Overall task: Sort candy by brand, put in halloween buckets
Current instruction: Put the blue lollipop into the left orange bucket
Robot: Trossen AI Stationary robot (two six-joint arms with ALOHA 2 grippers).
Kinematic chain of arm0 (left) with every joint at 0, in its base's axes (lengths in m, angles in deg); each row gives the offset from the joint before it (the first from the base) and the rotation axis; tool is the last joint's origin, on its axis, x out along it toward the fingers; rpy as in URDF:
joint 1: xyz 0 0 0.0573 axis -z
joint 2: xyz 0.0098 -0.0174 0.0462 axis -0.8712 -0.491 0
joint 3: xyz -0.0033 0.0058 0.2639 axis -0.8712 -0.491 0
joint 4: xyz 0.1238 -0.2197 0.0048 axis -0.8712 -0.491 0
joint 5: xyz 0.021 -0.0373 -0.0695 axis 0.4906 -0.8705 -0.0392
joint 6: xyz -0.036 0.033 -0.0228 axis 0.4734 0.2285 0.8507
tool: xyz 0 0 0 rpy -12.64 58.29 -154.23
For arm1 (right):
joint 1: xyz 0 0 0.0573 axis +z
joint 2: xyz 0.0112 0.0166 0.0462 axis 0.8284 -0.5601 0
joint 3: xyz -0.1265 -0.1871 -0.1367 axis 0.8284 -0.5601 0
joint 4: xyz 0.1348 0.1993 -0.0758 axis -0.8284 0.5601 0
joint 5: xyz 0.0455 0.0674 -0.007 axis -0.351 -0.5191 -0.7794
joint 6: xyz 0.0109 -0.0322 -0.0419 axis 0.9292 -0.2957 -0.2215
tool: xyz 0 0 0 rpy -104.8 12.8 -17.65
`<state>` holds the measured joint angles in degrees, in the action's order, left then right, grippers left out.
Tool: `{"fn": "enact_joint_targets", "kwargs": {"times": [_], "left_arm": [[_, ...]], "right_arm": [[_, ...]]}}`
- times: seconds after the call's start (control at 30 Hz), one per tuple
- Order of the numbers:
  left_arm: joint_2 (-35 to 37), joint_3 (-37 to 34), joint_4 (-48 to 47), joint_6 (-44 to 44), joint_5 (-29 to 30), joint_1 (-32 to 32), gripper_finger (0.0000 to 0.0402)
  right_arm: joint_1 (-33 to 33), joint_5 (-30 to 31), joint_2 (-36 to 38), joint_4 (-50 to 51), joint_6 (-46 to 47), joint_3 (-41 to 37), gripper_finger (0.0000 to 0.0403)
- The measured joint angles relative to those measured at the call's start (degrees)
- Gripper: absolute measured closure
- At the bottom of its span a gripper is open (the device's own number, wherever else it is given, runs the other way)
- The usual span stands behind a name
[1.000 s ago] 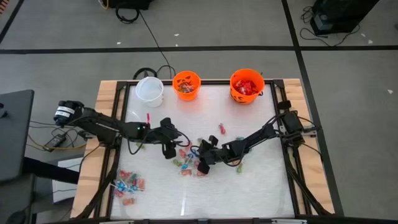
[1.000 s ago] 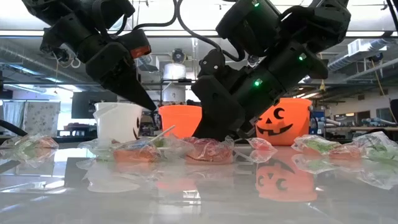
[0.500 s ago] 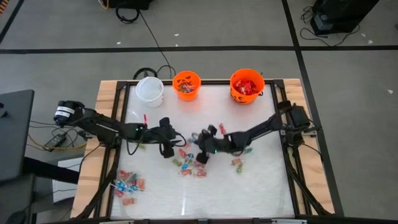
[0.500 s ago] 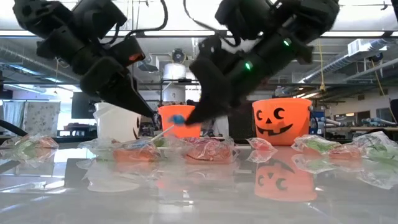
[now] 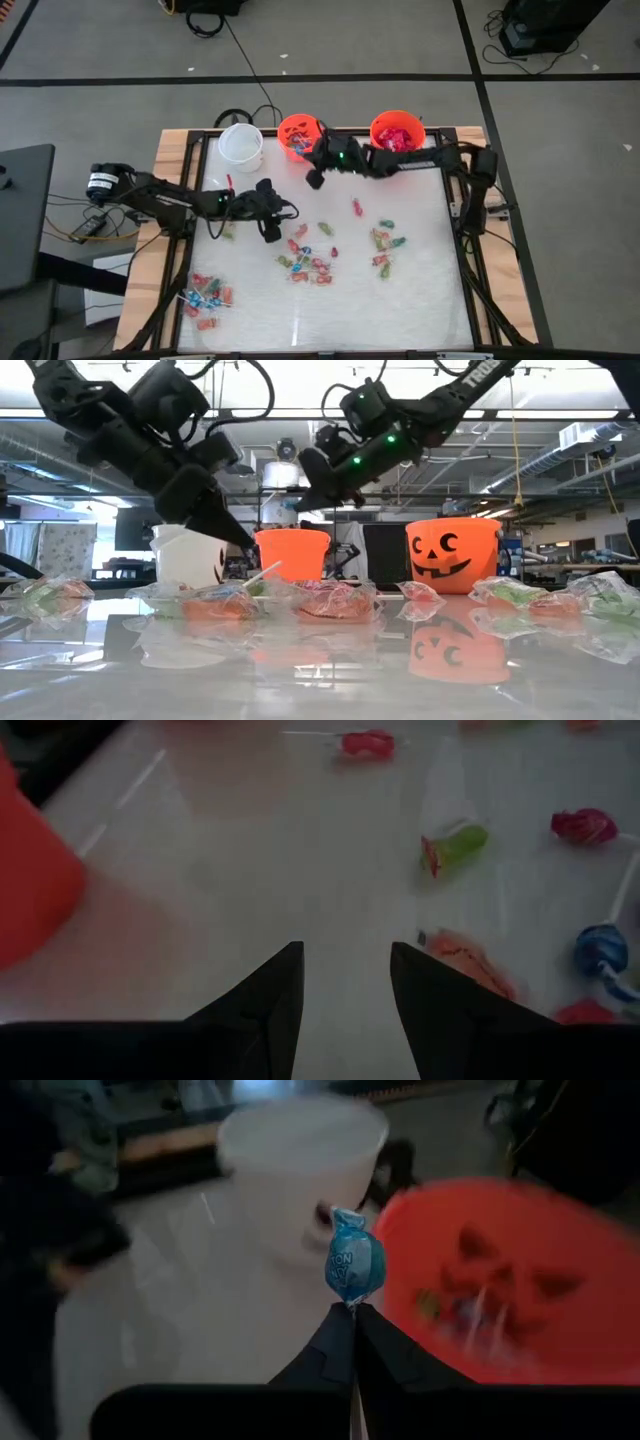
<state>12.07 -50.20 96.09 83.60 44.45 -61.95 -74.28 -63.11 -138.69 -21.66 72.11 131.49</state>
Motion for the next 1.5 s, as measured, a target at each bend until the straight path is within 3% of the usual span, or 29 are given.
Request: {"fn": "enact_joint_targets", "kwargs": {"times": [0.17,0.3,0.6,0.73,0.93,1.13,1.3,1.5], "left_arm": [[0.00,0.00,0.08,-0.24,-1.95,-3.82,0.0243],[0.00,0.00,1.00,0.03,-7.31,-5.63,0.0243],[-0.17,0.02,3.43,0.09,-15.46,-5.22,0.0243],[-0.76,0.02,3.28,0.21,-18.92,-4.13,0.0243],[-4.65,0.07,6.94,5.05,-20.82,1.35,0.0244],[-9.85,0.07,14.20,5.98,-16.20,8.19,0.0260],[-13.91,0.88,16.88,6.05,-12.45,9.38,0.0279],[-20.31,3.10,17.07,6.50,-12.35,9.36,0.0293]], "right_arm": [[-5.08,0.09,-1.34,1.60,-3.59,5.03,0.0380],[-8.64,-5.28,-2.02,1.76,-4.04,6.17,0.0361],[-11.17,-10.31,-2.08,1.94,0.23,6.15,0.0219],[-10.10,-10.30,-2.08,2.03,0.18,6.16,0.0179],[-4.64,-7.10,-1.01,5.83,-1.81,5.06,0.0178],[1.44,-1.14,4.18,6.51,-1.78,-1.84,0.0188],[6.25,3.92,10.86,5.21,2.16,-10.23,0.0190],[12.40,9.95,19.33,4.91,7.35,-18.70,0.0190]]}}
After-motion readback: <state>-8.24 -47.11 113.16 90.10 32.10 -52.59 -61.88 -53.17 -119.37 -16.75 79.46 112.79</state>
